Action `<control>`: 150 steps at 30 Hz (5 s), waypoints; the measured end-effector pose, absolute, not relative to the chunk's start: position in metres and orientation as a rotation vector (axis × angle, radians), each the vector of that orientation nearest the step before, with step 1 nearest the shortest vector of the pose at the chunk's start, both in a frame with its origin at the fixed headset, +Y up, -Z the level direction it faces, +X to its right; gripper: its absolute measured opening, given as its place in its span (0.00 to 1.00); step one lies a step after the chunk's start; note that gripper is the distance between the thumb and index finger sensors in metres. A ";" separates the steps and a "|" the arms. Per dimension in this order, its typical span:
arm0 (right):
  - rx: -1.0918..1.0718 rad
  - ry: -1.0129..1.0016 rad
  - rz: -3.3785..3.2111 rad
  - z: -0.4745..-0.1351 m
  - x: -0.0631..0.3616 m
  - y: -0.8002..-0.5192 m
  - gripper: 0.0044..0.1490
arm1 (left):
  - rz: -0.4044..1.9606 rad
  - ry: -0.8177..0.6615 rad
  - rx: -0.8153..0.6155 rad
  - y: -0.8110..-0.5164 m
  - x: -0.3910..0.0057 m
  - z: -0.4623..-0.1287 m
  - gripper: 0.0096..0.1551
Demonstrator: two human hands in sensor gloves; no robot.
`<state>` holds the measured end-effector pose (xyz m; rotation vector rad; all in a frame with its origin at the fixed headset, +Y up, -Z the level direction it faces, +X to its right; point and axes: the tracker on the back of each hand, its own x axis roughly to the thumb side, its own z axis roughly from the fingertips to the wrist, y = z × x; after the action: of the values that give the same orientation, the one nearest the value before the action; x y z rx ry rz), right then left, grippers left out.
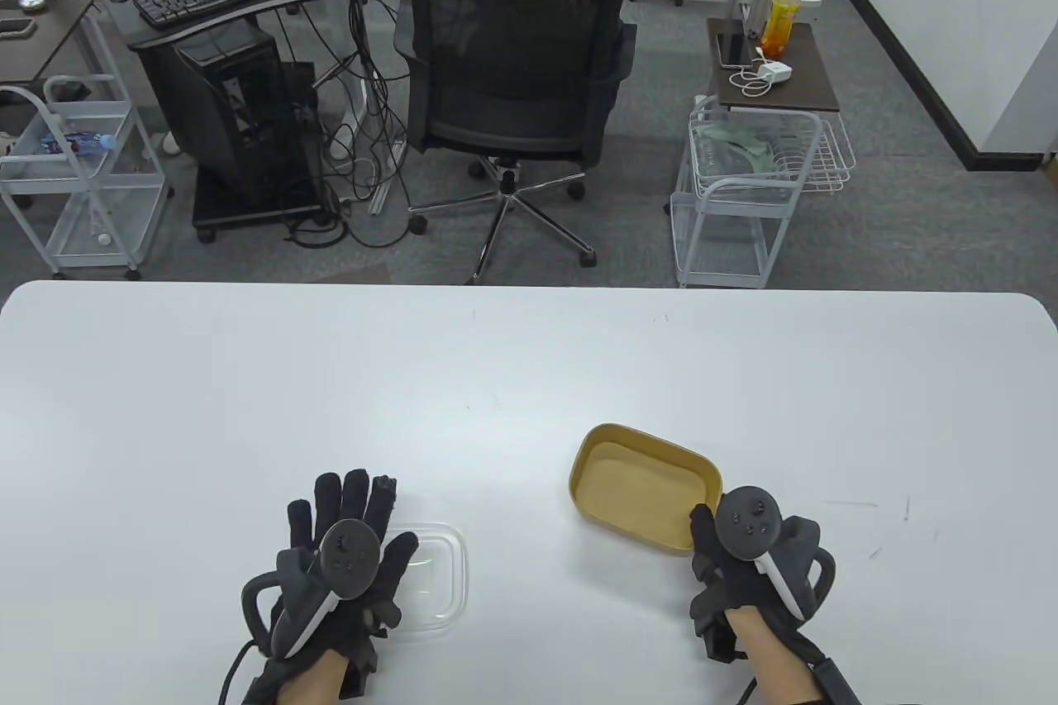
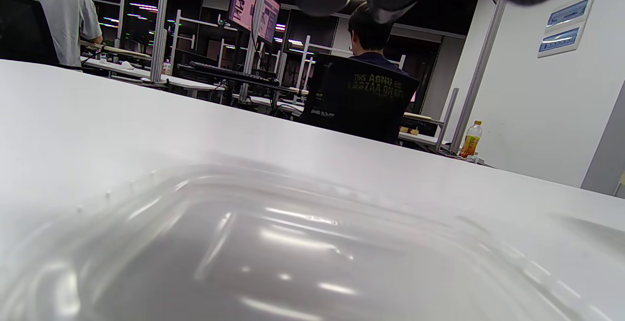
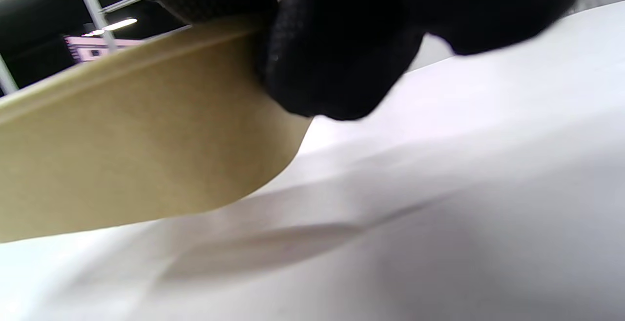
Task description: Cover the takeout box
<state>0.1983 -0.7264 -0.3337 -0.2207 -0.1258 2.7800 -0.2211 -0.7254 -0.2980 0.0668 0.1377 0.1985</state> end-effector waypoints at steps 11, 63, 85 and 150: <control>0.043 -0.041 2.842 -0.328 0.152 -0.734 0.34 | 0.201 0.131 0.067 -0.726 -0.220 -0.298 0.42; 0.201 -0.261 2.761 -0.309 0.192 -0.722 0.45 | 0.193 0.106 0.051 -0.727 -0.209 -0.298 0.42; 0.170 -0.202 2.704 -0.312 0.207 -0.729 0.46 | 0.214 0.430 -0.082 -0.735 -0.264 -0.301 0.43; 0.225 -0.229 2.673 -0.313 0.200 -0.727 0.46 | 0.585 0.572 0.073 -0.686 -0.299 -0.277 0.20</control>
<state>0.1998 -0.7267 -0.3132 0.2250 -0.2292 2.6727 -0.2995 -0.6862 -0.2771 0.0729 0.5724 0.5853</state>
